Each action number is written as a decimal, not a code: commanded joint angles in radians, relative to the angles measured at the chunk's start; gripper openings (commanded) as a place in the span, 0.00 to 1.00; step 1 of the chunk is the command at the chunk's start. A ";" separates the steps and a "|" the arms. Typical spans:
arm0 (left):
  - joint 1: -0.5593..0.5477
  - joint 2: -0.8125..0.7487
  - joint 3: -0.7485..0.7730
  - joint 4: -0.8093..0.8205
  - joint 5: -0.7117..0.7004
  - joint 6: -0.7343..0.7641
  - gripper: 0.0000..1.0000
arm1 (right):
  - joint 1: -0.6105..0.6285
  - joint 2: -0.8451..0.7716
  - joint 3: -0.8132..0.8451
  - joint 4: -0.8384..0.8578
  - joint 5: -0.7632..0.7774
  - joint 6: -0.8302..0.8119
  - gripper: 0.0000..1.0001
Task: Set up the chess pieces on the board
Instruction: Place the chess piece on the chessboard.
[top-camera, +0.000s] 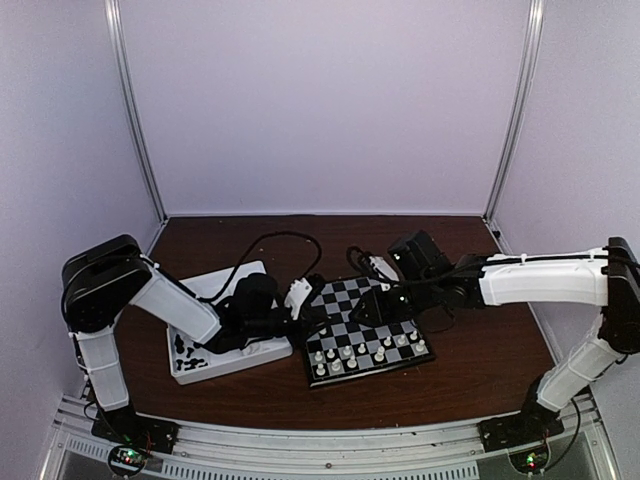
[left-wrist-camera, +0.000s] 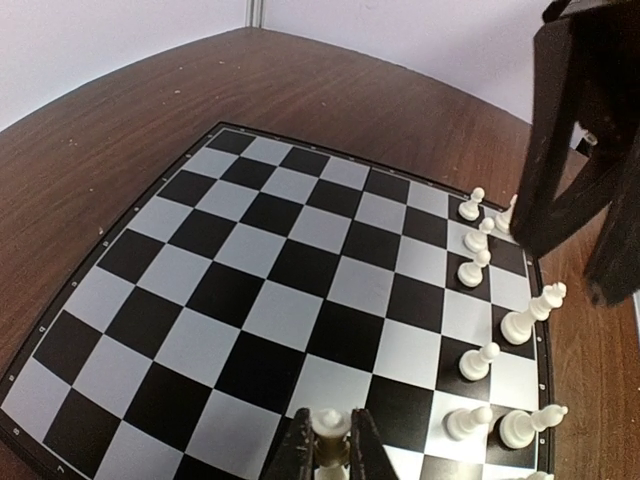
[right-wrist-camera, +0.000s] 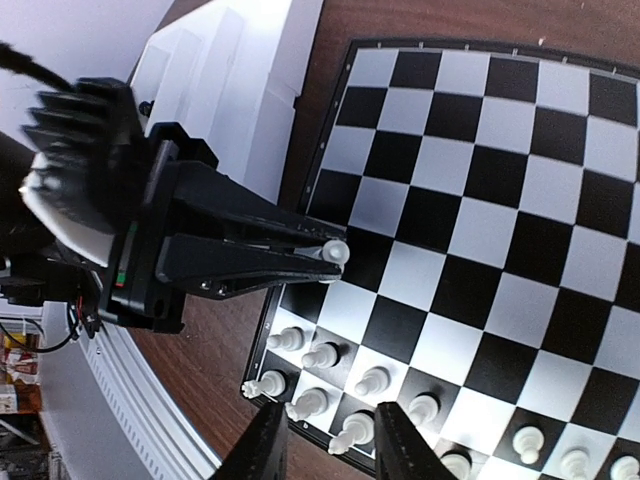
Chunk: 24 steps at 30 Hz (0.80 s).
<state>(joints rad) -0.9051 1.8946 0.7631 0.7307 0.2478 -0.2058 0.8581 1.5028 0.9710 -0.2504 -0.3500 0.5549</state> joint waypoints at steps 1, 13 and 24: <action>-0.011 0.006 0.002 0.017 0.006 0.026 0.01 | -0.020 0.077 0.049 0.034 -0.128 0.074 0.35; -0.012 -0.030 0.035 0.001 0.004 -0.031 0.04 | -0.007 0.112 -0.013 0.177 -0.003 -0.056 0.54; -0.011 -0.104 0.155 -0.191 -0.040 -0.174 0.03 | 0.059 0.103 -0.082 0.340 0.133 -0.245 0.60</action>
<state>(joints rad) -0.9119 1.8439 0.8536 0.6151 0.2344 -0.3157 0.8997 1.6245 0.9272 -0.0071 -0.2790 0.3916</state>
